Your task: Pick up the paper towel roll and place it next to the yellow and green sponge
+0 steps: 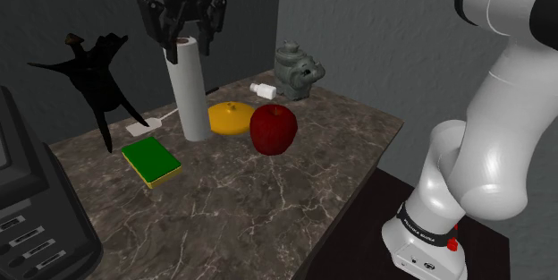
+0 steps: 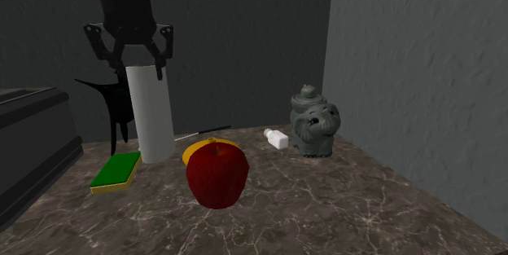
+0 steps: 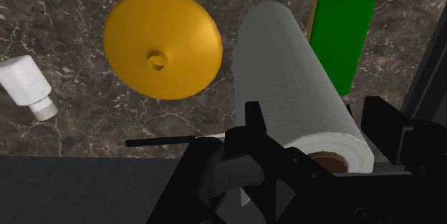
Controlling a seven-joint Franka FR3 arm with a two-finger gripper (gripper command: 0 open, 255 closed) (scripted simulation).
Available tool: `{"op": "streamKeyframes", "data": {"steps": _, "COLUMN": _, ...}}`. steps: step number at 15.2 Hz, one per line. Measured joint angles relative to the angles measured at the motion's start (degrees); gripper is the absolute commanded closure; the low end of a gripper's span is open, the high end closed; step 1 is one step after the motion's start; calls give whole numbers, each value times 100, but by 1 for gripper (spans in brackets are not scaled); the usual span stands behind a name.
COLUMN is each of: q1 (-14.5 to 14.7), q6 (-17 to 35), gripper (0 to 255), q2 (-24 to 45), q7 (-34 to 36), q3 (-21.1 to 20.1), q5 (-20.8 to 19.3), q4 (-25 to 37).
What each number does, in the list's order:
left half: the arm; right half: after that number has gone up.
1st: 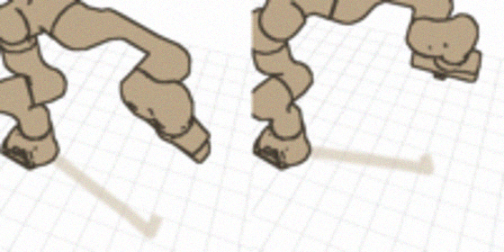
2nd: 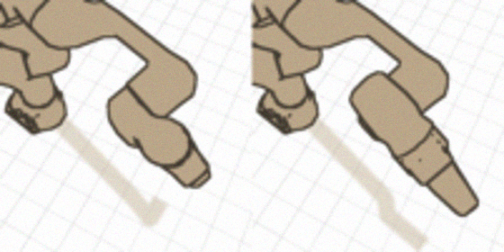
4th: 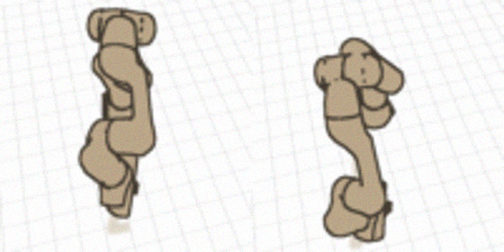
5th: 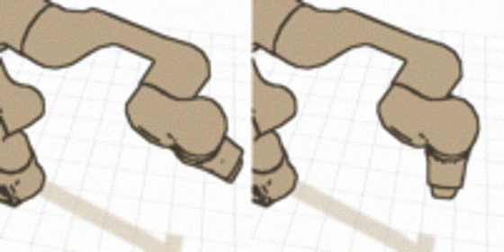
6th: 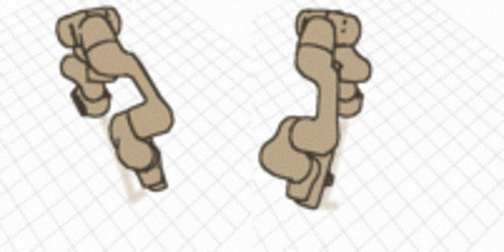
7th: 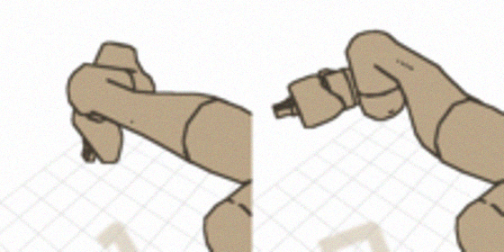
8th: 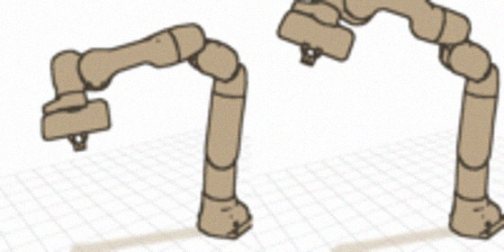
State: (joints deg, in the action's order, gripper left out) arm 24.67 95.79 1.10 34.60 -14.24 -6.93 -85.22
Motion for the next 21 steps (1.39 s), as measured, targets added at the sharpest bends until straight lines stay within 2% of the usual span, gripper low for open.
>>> {"op": "streamKeyframes", "data": {"steps": 8, "q1": -20, "q6": 670, "gripper": 255, "q2": -188, "q7": 40, "q3": 19, "q5": 40, "q4": -853}}
{"op": "streamKeyframes", "data": {"steps": 15, "q1": -20, "q6": 728, "gripper": 255, "q2": -196, "q7": 47, "q3": 19, "q5": 41, "q4": -916}}
{"op": "streamKeyframes", "data": {"steps": 16, "q1": -20, "q6": 728, "gripper": 0, "q2": -196, "q7": 47, "q3": 19, "q5": 41, "q4": -916}}
{"op": "streamKeyframes", "data": {"steps": 21, "q1": -20, "q6": 728, "gripper": 0, "q2": -196, "q7": 47, "q3": 19, "q5": 41, "q4": -916}}
